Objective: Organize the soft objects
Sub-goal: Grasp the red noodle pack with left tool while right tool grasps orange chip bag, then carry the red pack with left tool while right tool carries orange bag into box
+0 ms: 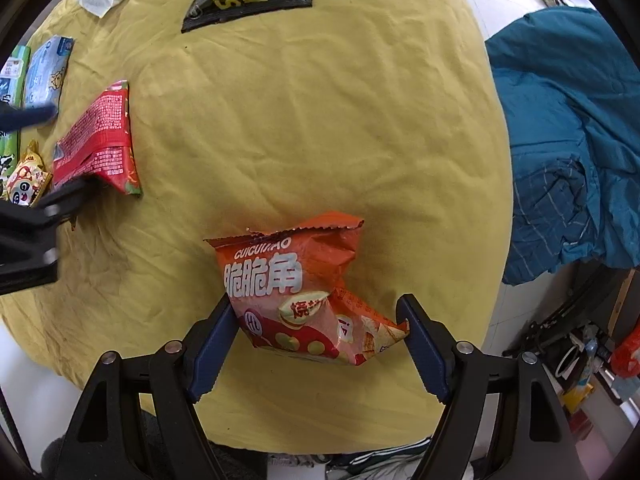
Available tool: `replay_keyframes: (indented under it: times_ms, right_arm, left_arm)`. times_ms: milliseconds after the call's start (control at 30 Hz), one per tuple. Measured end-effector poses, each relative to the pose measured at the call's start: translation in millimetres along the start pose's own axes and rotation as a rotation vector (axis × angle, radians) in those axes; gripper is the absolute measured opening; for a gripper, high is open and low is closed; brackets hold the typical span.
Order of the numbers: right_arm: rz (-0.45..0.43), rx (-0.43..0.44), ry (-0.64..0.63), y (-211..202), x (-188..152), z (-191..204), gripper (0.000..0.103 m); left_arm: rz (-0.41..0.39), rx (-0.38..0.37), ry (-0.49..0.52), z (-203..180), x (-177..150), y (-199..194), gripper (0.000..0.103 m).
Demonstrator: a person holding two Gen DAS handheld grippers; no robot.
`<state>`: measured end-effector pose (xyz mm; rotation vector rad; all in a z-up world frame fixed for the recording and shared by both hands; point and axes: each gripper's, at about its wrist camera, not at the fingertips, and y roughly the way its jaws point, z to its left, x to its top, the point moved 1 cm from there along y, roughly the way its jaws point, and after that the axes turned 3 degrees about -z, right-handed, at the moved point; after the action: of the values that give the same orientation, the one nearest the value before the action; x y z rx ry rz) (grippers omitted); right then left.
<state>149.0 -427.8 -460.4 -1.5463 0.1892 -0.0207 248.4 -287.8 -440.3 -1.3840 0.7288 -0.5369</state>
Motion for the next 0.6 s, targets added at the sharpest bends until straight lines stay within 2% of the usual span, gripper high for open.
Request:
replay_keyframes:
  times_ms: [100, 200, 267, 333, 400, 467, 600]
  right_arm:
    - [0.015, 0.048, 0.058, 1.0, 2.9, -12.7, 0.075]
    - [0.023, 0.13, 0.154, 1.3, 5.6, -27.9, 0.075]
    - [0.012, 0.186, 0.208, 1.6, 7.3, -37.4, 0.077]
    - [-0.004, 0.207, 0.224, 1.8, 8.5, -41.3, 0.077]
    - [-0.003, 0.221, 0.222, 3.6, 6.8, -41.9, 0.078]
    - [-0.006, 0.218, 0.212, 4.8, 3.8, -39.4, 0.08]
    - [-0.028, 0.129, 0.17, 6.8, -3.9, -28.7, 0.08]
  left_arm:
    - [-0.043, -0.015, -0.1, 5.7, -4.7, -4.7, 0.055]
    - [-0.059, -0.057, -0.302, 21.2, -22.3, -10.0, 0.047]
    - [-0.046, -0.097, -0.454, 31.0, -37.9, -11.2, 0.045]
    - [-0.044, -0.136, -0.531, 32.7, -48.3, -10.3, 0.045]
    - [-0.03, -0.166, -0.563, 31.8, -47.6, -3.9, 0.046]
    - [-0.038, -0.154, -0.563, 33.5, -42.8, 0.3, 0.048]
    - [-0.032, -0.14, -0.537, 19.6, -39.6, 14.1, 0.05]
